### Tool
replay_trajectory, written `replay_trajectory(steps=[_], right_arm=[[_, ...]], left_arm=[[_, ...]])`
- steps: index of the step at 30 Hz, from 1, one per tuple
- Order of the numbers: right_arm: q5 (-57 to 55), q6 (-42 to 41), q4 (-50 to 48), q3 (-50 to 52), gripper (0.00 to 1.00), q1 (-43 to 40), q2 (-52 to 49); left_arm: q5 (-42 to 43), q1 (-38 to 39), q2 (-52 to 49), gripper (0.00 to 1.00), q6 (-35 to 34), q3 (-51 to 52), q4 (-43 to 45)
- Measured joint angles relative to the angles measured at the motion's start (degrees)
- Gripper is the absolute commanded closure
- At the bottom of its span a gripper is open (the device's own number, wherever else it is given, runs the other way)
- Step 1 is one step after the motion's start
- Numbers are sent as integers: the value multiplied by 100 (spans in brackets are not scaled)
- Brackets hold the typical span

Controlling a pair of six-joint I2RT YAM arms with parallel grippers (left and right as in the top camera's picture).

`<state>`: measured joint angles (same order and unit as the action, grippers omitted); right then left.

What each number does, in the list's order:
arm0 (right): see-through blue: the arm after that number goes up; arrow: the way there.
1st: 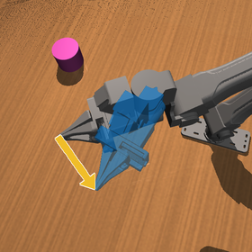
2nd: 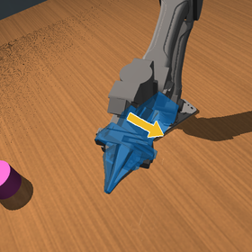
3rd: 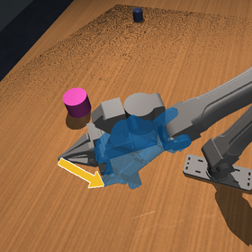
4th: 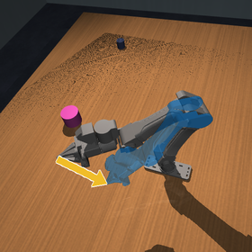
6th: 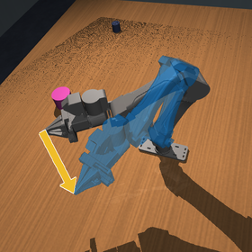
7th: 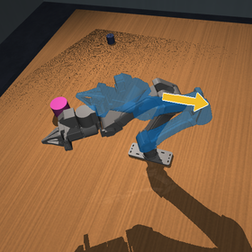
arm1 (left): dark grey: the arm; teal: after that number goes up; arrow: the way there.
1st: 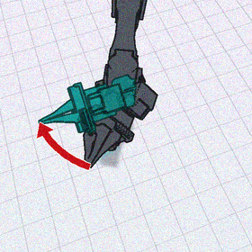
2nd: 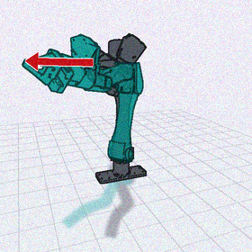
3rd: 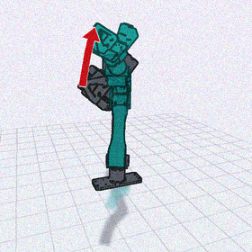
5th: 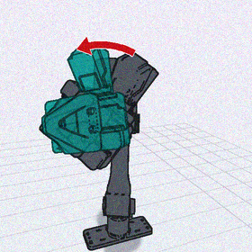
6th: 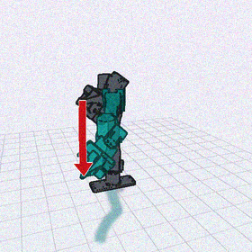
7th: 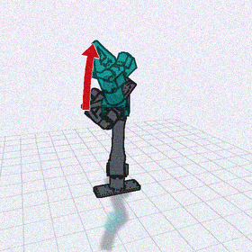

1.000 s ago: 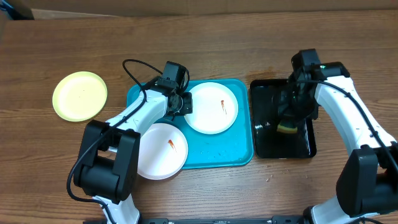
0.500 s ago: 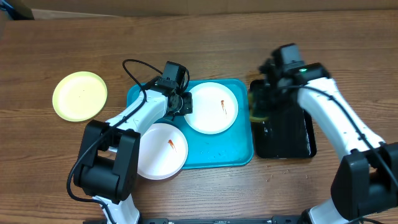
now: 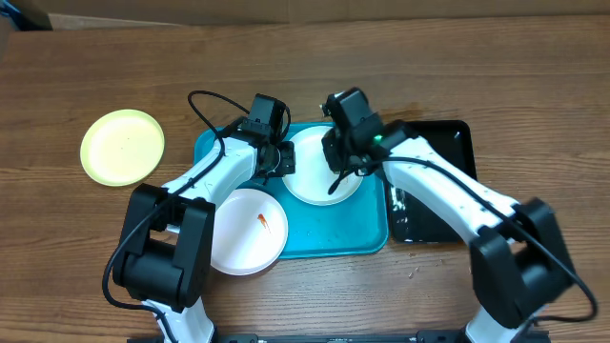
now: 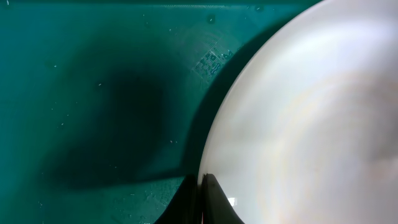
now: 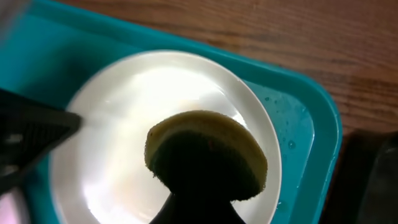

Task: Clean dirty plates on tray and stack at the side
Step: 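Bring sponge to the held white plate with right gripper, then scrub the upper white plate with the sponge in right gripper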

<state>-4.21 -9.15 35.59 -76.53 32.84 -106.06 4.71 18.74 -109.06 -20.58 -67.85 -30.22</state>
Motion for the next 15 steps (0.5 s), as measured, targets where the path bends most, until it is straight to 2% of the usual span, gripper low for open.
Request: replay_trajectory(steps=[4, 7, 9, 10, 15], right_arm=[[-164, -2, 22, 50, 96, -7, -212], [-225, -7, 17, 57, 81, -9, -229], [-234, 11, 7, 57, 59, -7, -232], [-238, 24, 7, 59, 56, -9, -234], [-273, 17, 7, 57, 54, -7, -249]], left_arm=[[-2, 2, 0, 96, 0, 0, 0], [-2, 4, 0, 96, 2, 0, 0], [-2, 4, 0, 96, 0, 0, 0], [7, 2, 0, 96, 0, 0, 0], [2, 4, 0, 96, 2, 0, 2]])
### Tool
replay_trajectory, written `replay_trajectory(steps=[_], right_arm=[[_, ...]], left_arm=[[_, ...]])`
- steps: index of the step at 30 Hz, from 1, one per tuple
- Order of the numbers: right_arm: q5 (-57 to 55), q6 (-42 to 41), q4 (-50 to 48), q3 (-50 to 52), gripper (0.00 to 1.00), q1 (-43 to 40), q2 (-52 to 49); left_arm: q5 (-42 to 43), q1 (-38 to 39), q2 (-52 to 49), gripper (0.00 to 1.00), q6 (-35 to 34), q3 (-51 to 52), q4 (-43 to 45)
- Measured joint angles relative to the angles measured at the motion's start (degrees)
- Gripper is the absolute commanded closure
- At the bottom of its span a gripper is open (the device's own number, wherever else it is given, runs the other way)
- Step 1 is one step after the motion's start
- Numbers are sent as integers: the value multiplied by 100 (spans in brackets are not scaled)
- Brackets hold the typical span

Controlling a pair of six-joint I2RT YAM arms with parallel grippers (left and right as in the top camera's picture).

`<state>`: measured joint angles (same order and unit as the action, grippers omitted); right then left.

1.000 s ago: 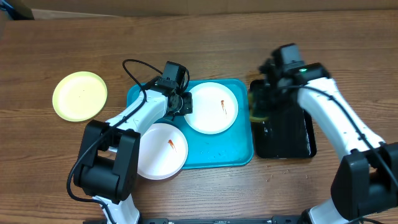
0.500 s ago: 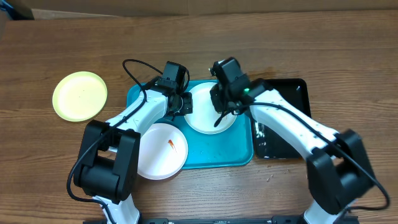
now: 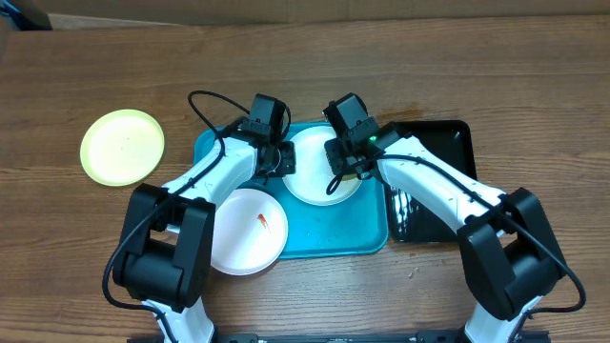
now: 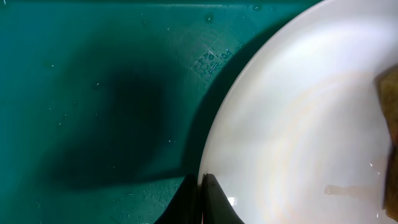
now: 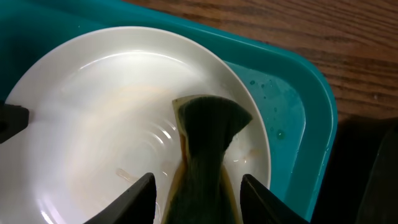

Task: Clean dirty plates on tray and stack at the side
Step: 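Scrub the upper white plate with the sponge in right gripper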

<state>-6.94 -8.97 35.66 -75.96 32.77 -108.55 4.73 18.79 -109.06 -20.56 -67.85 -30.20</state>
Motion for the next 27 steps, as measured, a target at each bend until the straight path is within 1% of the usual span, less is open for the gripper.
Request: replay_trajectory(steps=[7, 8, 10, 11, 12, 18, 27], right_arm=[[-9, -2, -13, 0, 55, -7, -256], [-11, -2, -26, 0, 64, -7, -321], [-66, -39, -50, 2, 87, -7, -459], [-101, -17, -46, 2, 95, -7, -525], [-140, -42, -39, 0, 96, -7, -570], [-201, -442, 98, -11, 96, -7, -636], [588, -691, 44, -87, 96, -127, -745]], left_arm=[[0, 0, 0, 95, 0, 0, 0], [0, 0, 0, 96, 0, 0, 0], [0, 0, 0, 96, 0, 0, 0], [0, 0, 0, 96, 0, 0, -2], [0, 0, 0, 96, -2, 0, 0], [2, 0, 0, 96, 0, 0, 0], [-24, -2, 0, 96, 0, 0, -17]])
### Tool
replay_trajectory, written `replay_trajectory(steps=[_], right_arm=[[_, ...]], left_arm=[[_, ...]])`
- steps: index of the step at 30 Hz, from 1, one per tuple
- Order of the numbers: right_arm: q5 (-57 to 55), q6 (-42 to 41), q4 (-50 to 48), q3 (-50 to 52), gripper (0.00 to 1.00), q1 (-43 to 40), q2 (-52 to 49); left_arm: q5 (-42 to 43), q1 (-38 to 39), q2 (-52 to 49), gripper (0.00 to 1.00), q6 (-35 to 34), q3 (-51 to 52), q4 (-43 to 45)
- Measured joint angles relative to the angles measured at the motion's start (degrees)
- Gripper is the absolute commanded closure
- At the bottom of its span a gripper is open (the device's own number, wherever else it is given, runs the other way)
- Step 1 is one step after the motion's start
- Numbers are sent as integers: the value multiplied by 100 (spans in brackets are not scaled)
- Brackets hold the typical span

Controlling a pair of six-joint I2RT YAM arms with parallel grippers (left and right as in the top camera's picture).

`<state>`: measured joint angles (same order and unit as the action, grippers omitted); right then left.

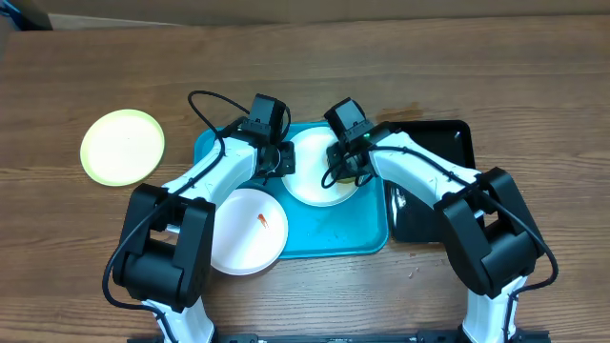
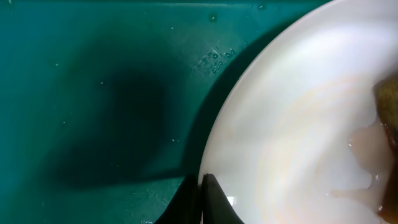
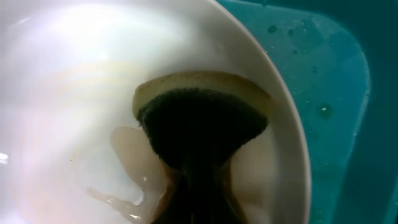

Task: Clean dirty plates on tray and stack at the side
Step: 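Scrub the upper white plate with the sponge in right gripper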

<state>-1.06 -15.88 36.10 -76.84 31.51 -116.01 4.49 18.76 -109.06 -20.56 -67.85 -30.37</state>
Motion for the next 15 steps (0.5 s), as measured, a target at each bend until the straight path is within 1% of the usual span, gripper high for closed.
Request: replay_trajectory(steps=[8, 15], right_arm=[[1394, -57, -501, -33, 96, -37, -149], [2820, 96, -79, -461, 96, -525, -256]], left_arm=[[-39, 0, 0, 96, 0, 0, -4], [-39, 0, 0, 96, 0, 0, -4]])
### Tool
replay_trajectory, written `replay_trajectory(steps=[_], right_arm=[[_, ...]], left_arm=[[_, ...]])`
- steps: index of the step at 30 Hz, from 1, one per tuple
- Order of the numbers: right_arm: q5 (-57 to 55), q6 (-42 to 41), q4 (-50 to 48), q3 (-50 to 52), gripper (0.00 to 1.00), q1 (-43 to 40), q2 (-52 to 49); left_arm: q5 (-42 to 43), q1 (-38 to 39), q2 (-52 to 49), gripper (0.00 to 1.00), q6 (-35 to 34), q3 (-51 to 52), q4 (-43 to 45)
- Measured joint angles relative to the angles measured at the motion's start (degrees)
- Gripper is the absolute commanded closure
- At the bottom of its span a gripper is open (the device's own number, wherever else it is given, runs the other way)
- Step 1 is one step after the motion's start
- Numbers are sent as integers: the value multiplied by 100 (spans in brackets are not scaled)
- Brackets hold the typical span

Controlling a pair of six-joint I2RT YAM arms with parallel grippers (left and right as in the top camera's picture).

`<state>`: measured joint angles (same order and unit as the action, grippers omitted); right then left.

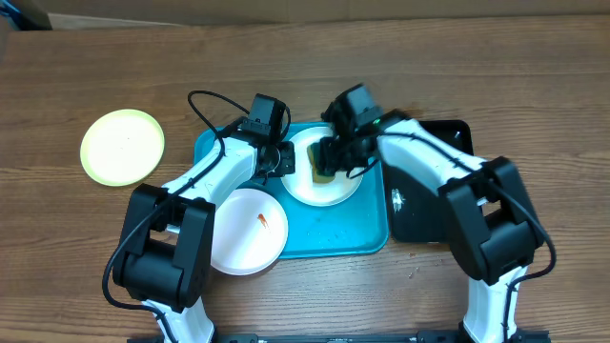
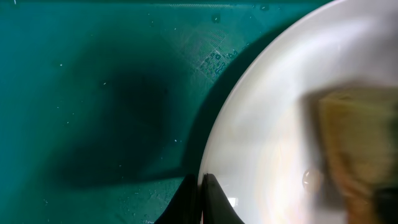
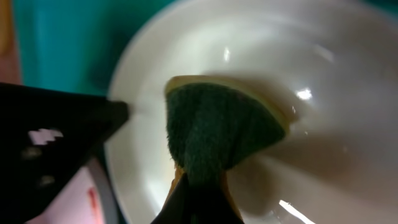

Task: Clean dirty plates on tray and stack at the side
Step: 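Scrub the upper white plate with the sponge in right gripper, then return sponge to black tray and release it with right gripper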

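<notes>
A white plate [image 1: 324, 189] lies at the back of the teal tray [image 1: 329, 233]. My left gripper [image 1: 283, 162] is shut on that plate's left rim [image 2: 211, 143], pinching it at the bottom of the left wrist view. My right gripper [image 1: 334, 157] is shut on a yellow-and-green sponge [image 1: 324, 167], which presses on the left half of the plate [image 3: 323, 149]; the sponge [image 3: 217, 127] shows its green face in the right wrist view. A second white plate [image 1: 246, 232] with an orange smear overhangs the tray's front-left corner. A yellow plate [image 1: 122, 146] sits on the table at the left.
A black tray [image 1: 434, 191] lies right of the teal tray, partly under my right arm. A black cable [image 1: 205, 105] loops behind the left arm. Wooden table [image 1: 534, 114] surrounds everything.
My right gripper has carried the sponge from the right side of the back plate to its left half, near the left gripper. The left gripper still pinches the rim.
The left gripper held the back plate's left rim throughout. The sponge in the right gripper stood over the plate's middle, then at its right part, then pressed low at the right edge with suds around it, and now rests on the left half.
</notes>
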<state>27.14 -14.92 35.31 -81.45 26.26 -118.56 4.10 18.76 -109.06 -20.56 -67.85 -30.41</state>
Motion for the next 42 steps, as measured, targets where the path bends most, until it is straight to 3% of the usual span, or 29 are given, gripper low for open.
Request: replay_trajectory(steps=[5, 11, 20, 30, 42], right_arm=[[695, 107, 380, -245, 96, -590, 369], [894, 575, 1615, -313, 96, -1246, 1272], [-717, 822, 3217, -310, 96, -2151, 1523], [-2273, 501, 2612, 654, 96, -2247, 1523], [-2673, 118, 1606, 1569, 95, -2247, 1521]], left_arm=[[0, 0, 0, 96, 0, 0, 0], [0, 0, 0, 96, 0, 0, 2], [0, 0, 0, 96, 0, 0, 4], [0, 0, 0, 96, 0, -11, -7], [-195, 2, 188, 96, 2, -704, -791]])
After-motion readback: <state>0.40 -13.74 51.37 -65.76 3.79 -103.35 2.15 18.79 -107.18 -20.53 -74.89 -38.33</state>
